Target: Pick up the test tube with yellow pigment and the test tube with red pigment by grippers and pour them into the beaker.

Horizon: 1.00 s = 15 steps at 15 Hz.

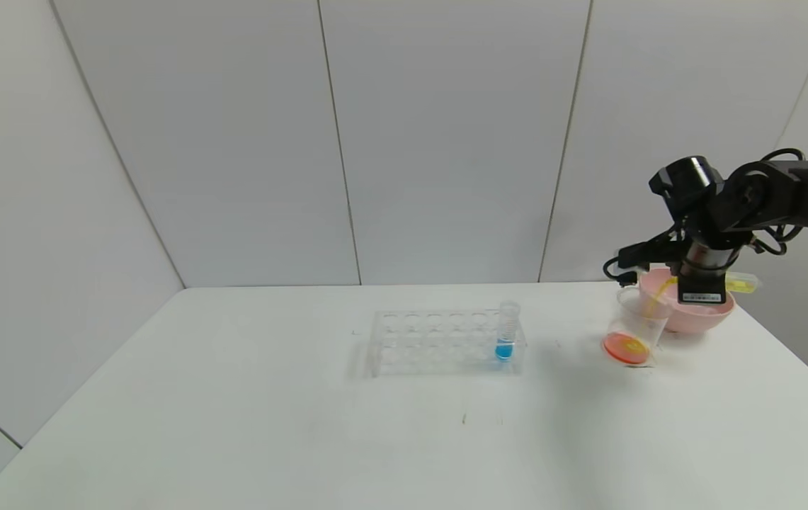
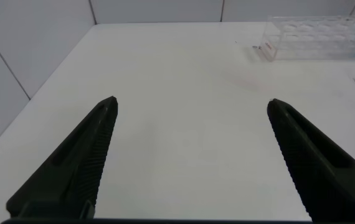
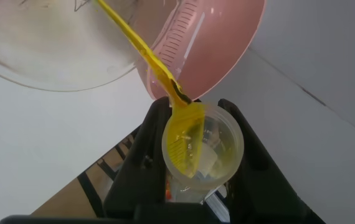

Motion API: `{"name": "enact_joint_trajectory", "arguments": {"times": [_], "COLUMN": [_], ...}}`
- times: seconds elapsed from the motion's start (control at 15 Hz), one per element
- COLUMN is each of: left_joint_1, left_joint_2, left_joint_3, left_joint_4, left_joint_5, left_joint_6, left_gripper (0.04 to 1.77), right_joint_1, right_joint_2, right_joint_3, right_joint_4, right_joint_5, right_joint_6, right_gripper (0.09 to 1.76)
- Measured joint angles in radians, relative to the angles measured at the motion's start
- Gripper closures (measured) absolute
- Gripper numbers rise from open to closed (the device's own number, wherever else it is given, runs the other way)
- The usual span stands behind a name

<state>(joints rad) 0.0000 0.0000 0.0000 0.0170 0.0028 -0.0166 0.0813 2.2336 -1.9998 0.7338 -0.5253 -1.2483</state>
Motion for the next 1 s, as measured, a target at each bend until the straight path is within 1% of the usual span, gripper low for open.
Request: {"name": "enact_joint_trajectory", "arguments": {"times": [0.2,0.67,0.8,1.0], "left_joint_1": [0.000,0.000,0.000,0.000], "left_joint_2": [0.000,0.000,0.000,0.000], "left_joint_3": [0.000,0.000,0.000,0.000], "left_joint_4": [0.000,0.000,0.000,0.000], "left_joint_5": [0.000,0.000,0.000,0.000], "left_joint_6": [0.000,0.000,0.000,0.000], "left_gripper": [0.09,0.09,0.09,0.09], "right_joint_1": [0.008,0.016,0.019,0.023], "right_joint_2": [0.000,-0.002,-0.005,-0.013], "right_joint_3": [0.000,0.000,0.000,0.000], "right_joint_4": [0.000,-0.005,-0.007,-0.009], "right_joint_5": [-0.044,-0.054,-0.089,-0.102], "right_joint_6": [-0.017,-0.038,-0.056,-0.067], "right_gripper": [1.26,1.26,1.26,1.26]}}
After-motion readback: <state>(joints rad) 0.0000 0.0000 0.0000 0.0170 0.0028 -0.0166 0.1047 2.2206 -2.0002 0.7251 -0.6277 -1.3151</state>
